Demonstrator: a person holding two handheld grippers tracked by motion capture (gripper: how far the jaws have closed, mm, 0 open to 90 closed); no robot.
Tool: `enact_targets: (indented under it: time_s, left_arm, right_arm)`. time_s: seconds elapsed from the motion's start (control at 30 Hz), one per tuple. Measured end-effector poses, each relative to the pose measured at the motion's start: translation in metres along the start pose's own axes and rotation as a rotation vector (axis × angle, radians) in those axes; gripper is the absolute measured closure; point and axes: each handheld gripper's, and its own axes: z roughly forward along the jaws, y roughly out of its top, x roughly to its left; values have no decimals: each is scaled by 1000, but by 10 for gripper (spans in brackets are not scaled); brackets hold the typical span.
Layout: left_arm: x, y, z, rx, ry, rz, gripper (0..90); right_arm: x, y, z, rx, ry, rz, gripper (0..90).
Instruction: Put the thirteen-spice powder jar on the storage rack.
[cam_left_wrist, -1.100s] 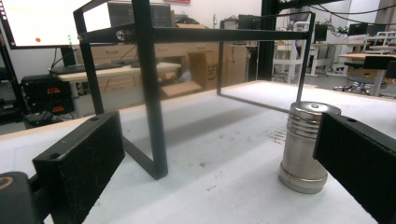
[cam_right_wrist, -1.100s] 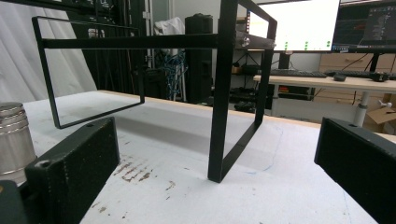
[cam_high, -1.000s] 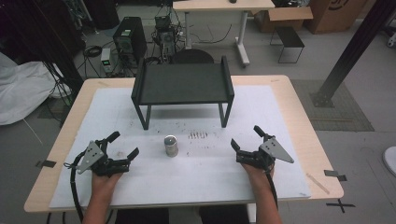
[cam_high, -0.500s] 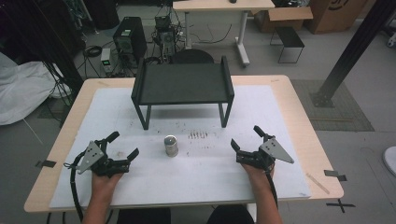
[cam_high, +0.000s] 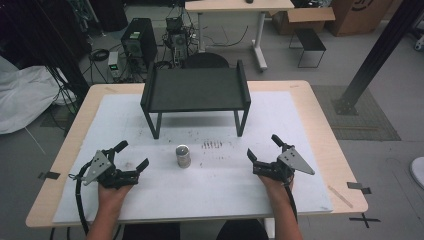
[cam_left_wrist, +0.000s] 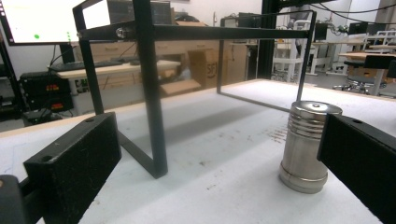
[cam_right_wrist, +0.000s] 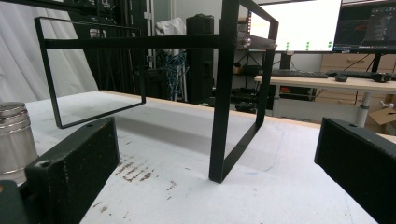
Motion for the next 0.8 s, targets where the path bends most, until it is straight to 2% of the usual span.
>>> enact_targets:
  time_s: [0.17, 0.27, 0.4, 0.43, 0.6, 0.8]
  left_arm:
    - [0, 1, 0, -4, -13, -15, 2]
    - [0, 5, 0, 6, -31, -4, 2]
    - [-1, 15, 2, 16, -76, 15, 2]
    - [-1, 20, 4, 14, -96, 15, 2]
    - [-2, 32, 9, 20, -136, 0, 2]
    - [-7, 42, 18, 49, -193, 11, 2]
  right_arm:
    - [0, 0, 0, 0, 1, -1, 0]
    - [0, 0, 0, -1, 0, -1, 0]
    - [0, 0, 0, -2, 1, -1, 0]
    - [0, 0, 0, -2, 1, -1, 0]
    - [0, 0, 0, -1, 1, 1, 0]
    - [0, 0, 0, -2, 1, 0, 0]
